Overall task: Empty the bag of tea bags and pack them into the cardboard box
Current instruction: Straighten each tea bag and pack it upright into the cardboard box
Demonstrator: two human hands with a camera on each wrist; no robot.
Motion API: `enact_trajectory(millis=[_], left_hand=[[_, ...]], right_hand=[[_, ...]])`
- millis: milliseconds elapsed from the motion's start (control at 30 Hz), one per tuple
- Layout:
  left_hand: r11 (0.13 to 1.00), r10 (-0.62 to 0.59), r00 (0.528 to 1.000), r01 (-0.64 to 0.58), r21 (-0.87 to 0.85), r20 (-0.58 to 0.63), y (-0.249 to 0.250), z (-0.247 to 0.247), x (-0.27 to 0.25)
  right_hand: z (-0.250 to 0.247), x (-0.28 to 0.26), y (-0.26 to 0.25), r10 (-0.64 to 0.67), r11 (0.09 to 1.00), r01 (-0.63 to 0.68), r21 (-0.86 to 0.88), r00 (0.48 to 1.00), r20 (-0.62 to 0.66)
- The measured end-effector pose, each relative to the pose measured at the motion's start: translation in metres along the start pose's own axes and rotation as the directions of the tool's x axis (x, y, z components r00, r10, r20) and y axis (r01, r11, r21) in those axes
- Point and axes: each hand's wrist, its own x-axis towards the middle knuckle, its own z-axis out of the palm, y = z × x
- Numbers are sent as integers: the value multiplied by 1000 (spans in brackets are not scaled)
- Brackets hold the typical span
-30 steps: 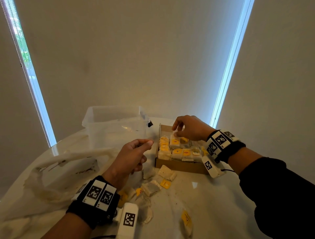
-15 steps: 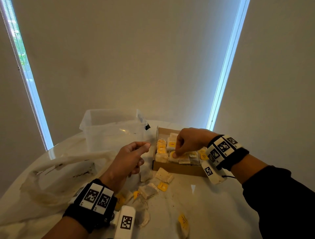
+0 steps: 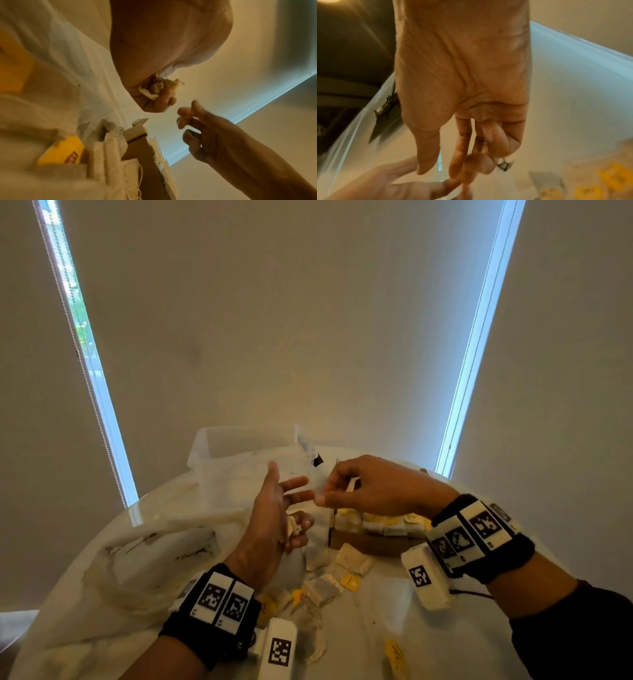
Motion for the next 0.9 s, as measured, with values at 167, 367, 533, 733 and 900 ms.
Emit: enact_trajectory(millis=[167, 367, 533, 733, 900], left_hand=[[999, 8, 1000, -7, -34, 22, 5, 3, -4], [1000, 1, 997, -3, 15, 81, 3, 3, -2], [969, 98, 987, -124, 212, 129, -2, 2, -2], [881, 180, 959, -257, 398, 220, -9, -6, 0], [893, 194, 975, -221, 392, 108, -10, -8, 1]], right_hand=[[38, -16, -24, -7, 970, 7, 242, 1000, -2], [38, -9, -6, 14, 965, 46, 260, 974, -225], [41, -19, 18, 257, 683, -52, 728, 951, -173], [52, -20, 26, 306, 465, -83, 881, 949, -73], [58, -18, 25, 305, 520, -22, 854, 939, -162]])
